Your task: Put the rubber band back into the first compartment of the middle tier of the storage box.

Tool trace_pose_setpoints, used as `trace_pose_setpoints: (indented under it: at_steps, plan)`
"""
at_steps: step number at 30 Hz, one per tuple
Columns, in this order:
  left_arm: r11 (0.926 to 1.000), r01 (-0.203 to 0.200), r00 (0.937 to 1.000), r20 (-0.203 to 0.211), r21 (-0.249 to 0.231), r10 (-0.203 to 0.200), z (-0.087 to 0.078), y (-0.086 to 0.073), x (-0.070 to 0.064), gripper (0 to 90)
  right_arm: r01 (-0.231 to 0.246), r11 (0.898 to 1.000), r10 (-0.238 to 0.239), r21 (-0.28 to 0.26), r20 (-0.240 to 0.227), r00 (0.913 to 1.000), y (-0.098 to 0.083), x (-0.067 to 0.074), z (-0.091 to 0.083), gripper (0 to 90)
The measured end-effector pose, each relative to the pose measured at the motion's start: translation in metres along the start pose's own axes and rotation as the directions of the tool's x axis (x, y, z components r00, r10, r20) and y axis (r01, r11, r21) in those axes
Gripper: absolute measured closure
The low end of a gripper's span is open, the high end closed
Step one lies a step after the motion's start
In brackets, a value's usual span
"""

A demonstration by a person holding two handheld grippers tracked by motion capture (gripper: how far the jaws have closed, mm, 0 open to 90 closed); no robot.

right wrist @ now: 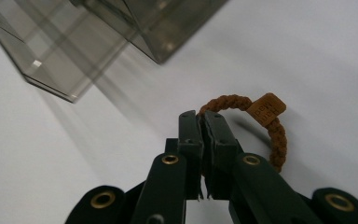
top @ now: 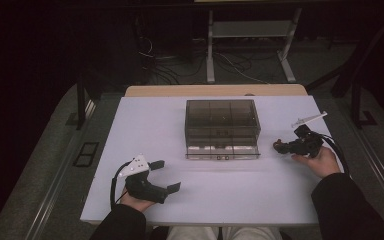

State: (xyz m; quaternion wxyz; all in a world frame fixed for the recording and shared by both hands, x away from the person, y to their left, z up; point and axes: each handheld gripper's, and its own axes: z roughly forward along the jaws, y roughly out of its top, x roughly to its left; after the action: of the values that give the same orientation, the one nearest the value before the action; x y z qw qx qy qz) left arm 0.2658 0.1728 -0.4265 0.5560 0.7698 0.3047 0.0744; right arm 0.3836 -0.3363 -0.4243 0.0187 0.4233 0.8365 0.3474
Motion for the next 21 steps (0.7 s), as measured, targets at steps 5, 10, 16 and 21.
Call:
trace_pose_setpoints:
  at_steps: [5, 10, 16, 21]
  plan:
    - [1.0000, 0.001, 1.0000, -0.001, 0.000, -0.001, 0.000, 0.000, 0.000, 0.0, 0.003, 1.000, -0.003, -0.021, -0.017, 0.9998, 0.002, 0.006, -0.008, 85.3]
    - [1.0000, 0.001, 1.0000, 0.001, -0.002, -0.001, 0.000, 0.000, 0.001, 0.0, 0.018, 1.000, -0.018, -0.021, -0.026, 0.9995, 0.005, 0.012, -0.014, 85.3]
    - [1.0000, 0.002, 1.0000, 0.000, -0.002, -0.002, 0.000, 0.000, 0.001, 0.0, 0.025, 0.999, -0.026, -0.032, -0.037, 0.9990, 0.007, 0.017, -0.021, 85.3]
    - [1.0000, 0.002, 1.0000, 0.000, -0.002, -0.002, 0.000, 0.000, 0.001, 0.0, 0.035, 0.998, -0.037, -0.054, -0.043, 0.9984, 0.010, 0.022, -0.029, 85.3]
